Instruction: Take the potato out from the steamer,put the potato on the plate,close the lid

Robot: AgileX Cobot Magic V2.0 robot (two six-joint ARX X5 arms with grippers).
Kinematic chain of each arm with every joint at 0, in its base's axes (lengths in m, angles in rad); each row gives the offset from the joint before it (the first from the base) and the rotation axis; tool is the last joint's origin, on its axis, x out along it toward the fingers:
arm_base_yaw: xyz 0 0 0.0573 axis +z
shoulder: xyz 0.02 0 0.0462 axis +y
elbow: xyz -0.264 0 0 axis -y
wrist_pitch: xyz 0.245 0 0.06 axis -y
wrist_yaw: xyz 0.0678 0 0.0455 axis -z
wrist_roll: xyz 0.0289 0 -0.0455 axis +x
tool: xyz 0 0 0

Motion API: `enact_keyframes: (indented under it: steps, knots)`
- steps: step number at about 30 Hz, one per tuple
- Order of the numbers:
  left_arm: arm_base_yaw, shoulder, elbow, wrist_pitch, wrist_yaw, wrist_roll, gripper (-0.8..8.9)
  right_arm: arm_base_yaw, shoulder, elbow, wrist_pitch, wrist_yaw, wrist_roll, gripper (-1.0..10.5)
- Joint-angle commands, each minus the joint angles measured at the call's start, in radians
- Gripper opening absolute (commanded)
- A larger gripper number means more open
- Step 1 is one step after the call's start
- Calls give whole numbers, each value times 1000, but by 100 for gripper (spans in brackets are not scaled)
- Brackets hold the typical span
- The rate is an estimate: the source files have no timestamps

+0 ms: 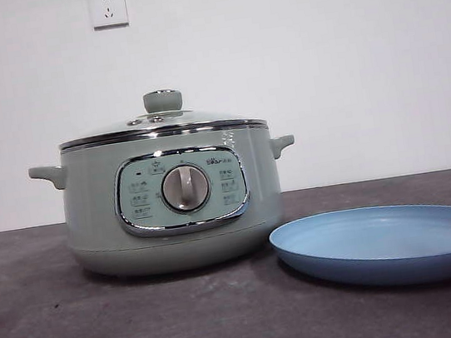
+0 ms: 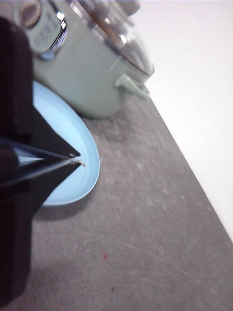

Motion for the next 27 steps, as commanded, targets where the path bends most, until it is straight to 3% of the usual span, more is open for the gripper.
enact_keyframes:
  steps: [1,6,12,15,19,23,27]
  knots:
    - [4,-2,64,-58,10,-47,-8,2,27,64,14,-5,45,-12]
    - [4,52,186,-129,23,-47,-8,2,158,219,-42,-33,11,-12]
    - [4,220,327,-151,150,-32,-8,6,386,453,-204,-196,-113,-12]
    - [3,337,415,-187,273,45,-8,24,506,590,-313,-287,-190,-12]
    - [1,463,538,-279,376,165,-8,67,634,763,-507,-342,-342,-12]
    - [-12,571,654,-413,427,276,-8,114,745,914,-705,-348,-500,-12]
    - [-39,652,742,-562,455,385,-8,162,812,1002,-832,-345,-587,-12]
